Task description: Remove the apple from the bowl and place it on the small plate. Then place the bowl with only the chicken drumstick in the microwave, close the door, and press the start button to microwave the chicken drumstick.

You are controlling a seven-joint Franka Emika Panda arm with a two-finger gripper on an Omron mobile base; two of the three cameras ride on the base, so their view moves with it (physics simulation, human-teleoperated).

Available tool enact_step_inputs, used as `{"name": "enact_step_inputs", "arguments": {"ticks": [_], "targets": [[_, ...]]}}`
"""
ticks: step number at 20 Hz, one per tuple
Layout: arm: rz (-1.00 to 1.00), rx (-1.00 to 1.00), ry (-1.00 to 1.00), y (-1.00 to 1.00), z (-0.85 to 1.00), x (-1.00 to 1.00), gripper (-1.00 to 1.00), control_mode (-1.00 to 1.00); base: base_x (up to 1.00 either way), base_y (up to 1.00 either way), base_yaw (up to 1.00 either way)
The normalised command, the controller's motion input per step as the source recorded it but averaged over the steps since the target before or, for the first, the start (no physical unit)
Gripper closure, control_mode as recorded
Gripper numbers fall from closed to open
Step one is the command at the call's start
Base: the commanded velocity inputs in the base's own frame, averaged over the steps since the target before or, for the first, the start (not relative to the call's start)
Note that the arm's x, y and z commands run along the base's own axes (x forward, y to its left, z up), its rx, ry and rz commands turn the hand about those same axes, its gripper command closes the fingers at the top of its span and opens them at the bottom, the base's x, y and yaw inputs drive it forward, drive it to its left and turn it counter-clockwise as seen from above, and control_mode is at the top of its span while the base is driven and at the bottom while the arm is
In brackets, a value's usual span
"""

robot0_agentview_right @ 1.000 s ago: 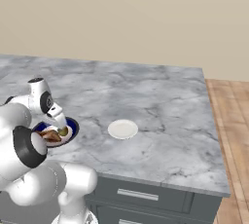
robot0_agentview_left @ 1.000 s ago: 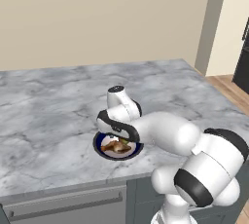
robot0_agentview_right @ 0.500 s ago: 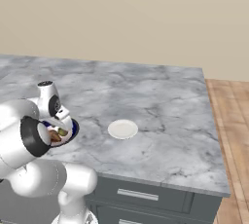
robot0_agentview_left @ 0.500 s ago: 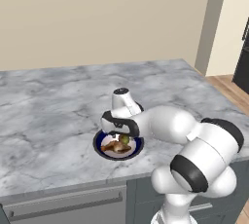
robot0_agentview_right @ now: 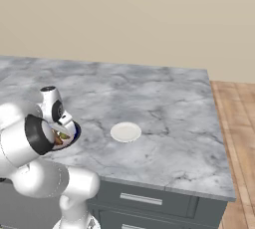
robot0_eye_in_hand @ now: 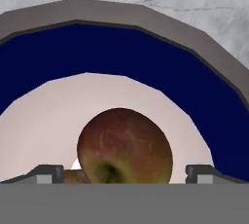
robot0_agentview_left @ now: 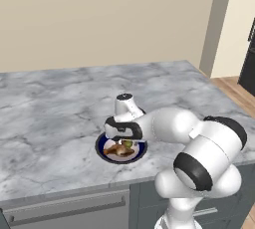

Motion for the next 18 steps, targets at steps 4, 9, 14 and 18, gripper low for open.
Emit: {"name": "enact_step_inputs", "arguments": {"ticks": [4, 9, 14, 18], "targets": [[0.0, 0.0, 0.0, -0.02, -0.22, 0.0, 1.0, -1.0, 0.0, 0.0, 0.0], [-0.01, 0.0, -0.02, -0.23, 0.05, -0.13, 1.0, -1.0, 0.0, 0.0, 0.0], [0.0, 0.0, -0.29, -0.4, 0.91, -0.36, 1.0, -1.0, 0.0, 0.0, 0.0], [0.0, 0.04, -0.03, -0.88, 0.79, 0.0, 1.0, -1.0, 0.0, 0.0, 0.0]]}}
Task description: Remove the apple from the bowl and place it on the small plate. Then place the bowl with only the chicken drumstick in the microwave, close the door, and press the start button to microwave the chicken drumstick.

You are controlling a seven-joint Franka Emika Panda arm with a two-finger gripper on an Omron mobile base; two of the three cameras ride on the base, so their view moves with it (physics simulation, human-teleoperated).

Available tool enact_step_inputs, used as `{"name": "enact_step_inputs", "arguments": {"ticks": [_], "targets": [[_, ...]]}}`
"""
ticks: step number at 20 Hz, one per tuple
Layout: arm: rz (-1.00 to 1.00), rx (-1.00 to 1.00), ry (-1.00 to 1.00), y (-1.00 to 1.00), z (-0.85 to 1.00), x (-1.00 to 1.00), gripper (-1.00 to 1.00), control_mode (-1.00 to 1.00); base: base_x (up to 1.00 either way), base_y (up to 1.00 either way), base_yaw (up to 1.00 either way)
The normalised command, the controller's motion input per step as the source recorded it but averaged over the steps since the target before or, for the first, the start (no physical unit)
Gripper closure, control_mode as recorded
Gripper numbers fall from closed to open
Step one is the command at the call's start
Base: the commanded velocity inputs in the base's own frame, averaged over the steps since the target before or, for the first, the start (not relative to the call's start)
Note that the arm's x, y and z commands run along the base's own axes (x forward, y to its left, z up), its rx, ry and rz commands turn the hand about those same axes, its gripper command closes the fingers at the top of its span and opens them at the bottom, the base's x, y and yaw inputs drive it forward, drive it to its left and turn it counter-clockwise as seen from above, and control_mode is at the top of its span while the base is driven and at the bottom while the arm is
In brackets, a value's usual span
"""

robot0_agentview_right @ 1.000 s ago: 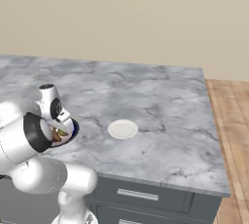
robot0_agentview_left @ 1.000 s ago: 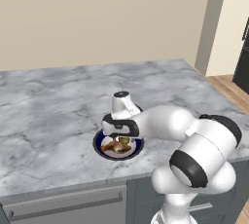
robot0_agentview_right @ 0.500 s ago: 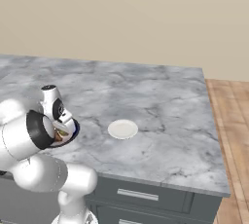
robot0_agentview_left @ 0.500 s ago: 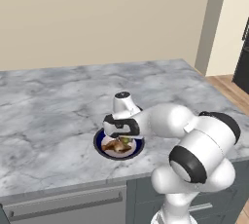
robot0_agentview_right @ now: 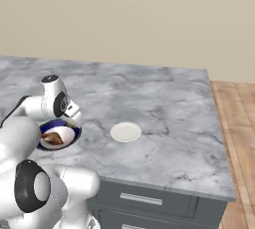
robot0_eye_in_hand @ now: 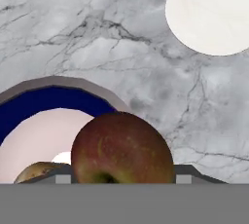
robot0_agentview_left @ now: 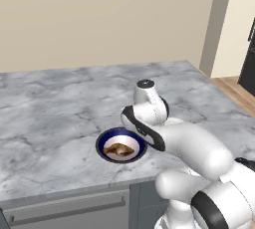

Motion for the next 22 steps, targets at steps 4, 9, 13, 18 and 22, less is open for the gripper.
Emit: {"name": "enact_step_inputs", "arguments": {"ticks": [4, 9, 13, 18, 22], "targets": [[0.0, 0.11, 0.06, -1.0, 0.44, 0.21, 1.0, -1.0, 0.0, 0.0, 0.0], [-0.01, 0.15, 0.24, -1.0, 0.06, 0.48, 1.0, -1.0, 0.0, 0.0, 0.0], [0.0, 0.07, 0.39, -0.79, -0.28, 0.65, 1.0, -1.0, 0.0, 0.0, 0.0], [0.0, 0.02, 0.22, -0.44, -0.49, 0.63, 1.0, -1.0, 0.0, 0.0, 0.0], [0.0, 0.0, 0.06, -0.33, -0.4, 0.38, 1.0, -1.0, 0.0, 0.0, 0.0]]}}
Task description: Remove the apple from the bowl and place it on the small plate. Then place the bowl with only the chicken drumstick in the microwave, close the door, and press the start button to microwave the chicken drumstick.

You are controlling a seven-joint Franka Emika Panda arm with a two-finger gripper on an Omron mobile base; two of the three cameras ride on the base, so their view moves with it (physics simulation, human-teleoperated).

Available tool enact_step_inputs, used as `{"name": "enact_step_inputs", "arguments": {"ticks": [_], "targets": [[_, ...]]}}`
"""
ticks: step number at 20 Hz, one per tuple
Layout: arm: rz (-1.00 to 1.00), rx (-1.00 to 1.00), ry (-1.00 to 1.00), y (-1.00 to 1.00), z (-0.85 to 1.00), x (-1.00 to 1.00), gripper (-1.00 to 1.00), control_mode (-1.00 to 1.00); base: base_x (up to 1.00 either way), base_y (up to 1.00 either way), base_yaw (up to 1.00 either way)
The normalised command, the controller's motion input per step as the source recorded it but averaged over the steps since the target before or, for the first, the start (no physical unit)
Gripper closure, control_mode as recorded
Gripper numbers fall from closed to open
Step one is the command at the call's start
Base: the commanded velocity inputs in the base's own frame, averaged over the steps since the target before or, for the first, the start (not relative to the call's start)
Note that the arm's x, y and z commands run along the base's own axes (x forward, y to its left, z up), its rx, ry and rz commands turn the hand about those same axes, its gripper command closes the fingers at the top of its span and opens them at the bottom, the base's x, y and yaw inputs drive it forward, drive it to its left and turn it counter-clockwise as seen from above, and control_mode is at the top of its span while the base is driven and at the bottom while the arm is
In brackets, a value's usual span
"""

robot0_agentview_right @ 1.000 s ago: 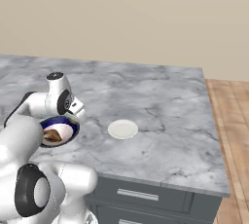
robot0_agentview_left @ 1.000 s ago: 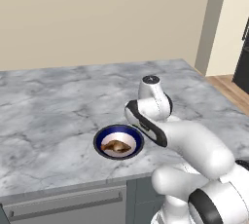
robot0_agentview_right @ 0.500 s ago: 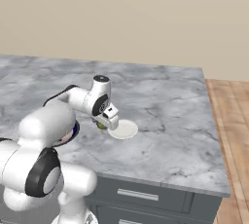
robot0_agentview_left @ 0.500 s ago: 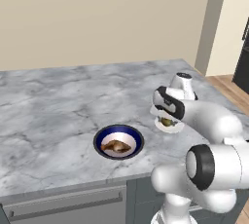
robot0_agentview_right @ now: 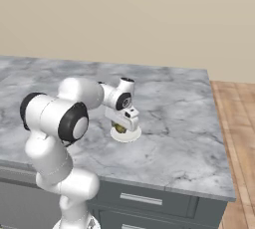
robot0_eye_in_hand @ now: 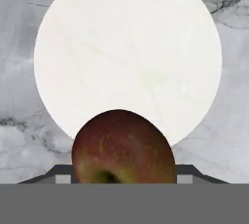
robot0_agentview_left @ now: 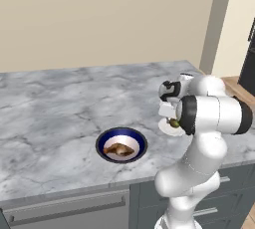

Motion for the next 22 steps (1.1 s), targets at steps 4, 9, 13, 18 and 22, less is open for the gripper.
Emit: {"name": "enact_step_inputs", "arguments": {"ticks": [4, 9, 13, 18, 22], "targets": [[0.02, 0.0, 0.07, -0.2, -0.48, 0.4, 1.0, -1.0, 0.0, 0.0, 0.0], [0.02, 0.0, 0.11, -0.02, -0.65, 0.4, 1.0, -1.0, 0.0, 0.0, 0.0], [0.0, 0.0, 0.04, 0.0, -0.23, 0.1, -1.0, -1.0, 0.0, 0.0, 0.0], [0.0, 0.0, 0.0, 0.0, 0.05, -0.11, -1.0, -1.0, 0.0, 0.0, 0.0], [0.0, 0.0, 0.0, 0.0, 0.36, -0.29, -1.0, -1.0, 0.0, 0.0, 0.0]]}}
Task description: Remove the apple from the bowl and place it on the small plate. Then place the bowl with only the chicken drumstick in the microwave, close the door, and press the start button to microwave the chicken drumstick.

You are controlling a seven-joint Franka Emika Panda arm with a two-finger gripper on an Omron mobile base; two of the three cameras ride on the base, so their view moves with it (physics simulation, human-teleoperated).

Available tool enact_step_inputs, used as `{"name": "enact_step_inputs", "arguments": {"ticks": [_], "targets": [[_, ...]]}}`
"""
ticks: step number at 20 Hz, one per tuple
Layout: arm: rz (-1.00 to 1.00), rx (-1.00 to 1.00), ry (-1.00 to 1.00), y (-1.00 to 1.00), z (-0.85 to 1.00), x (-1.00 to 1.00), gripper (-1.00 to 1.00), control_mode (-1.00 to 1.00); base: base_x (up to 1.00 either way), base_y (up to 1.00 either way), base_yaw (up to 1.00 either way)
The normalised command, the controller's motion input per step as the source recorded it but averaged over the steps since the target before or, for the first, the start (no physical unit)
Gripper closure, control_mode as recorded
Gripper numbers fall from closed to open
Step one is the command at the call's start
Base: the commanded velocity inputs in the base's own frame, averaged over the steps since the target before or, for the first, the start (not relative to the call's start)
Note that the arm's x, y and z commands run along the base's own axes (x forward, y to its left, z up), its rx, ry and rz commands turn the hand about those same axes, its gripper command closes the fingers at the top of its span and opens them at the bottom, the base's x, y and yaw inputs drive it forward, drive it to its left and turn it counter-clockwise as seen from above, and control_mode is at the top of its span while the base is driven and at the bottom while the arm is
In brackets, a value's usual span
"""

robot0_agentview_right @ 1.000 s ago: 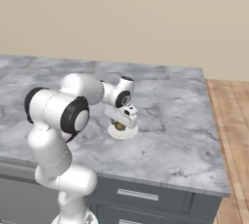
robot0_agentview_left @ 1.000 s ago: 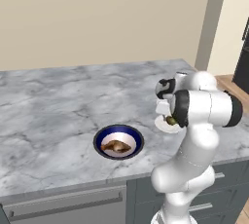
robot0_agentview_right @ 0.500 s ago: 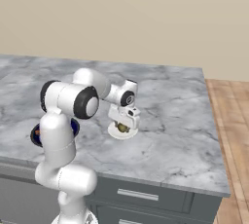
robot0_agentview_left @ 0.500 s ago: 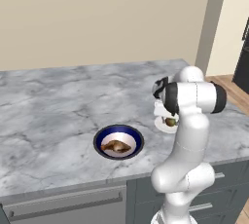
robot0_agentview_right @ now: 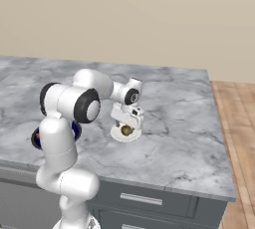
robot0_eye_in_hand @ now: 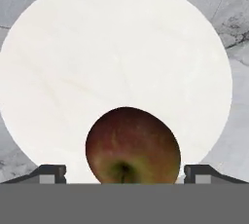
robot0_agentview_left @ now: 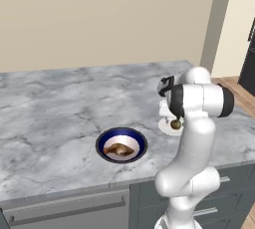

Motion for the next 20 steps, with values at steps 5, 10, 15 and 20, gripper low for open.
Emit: {"name": "enact_step_inputs", "arguments": {"ticks": [5, 10, 15, 20], "targets": [[0.0, 0.0, -0.16, 0.23, 0.54, -0.36, -1.0, -1.0, 0.0, 0.0, 0.0], [0.12, 0.0, -0.16, 0.99, 0.09, -0.25, -1.0, -1.0, 0.0, 0.0, 0.0], [0.26, 0.01, -0.09, 0.98, 0.02, -0.1, -1.0, -1.0, 0.0, 0.0, 0.0], [0.4, 0.04, -0.11, 0.8, 0.0, -0.21, -1.0, -1.0, 0.0, 0.0, 0.0]]}}
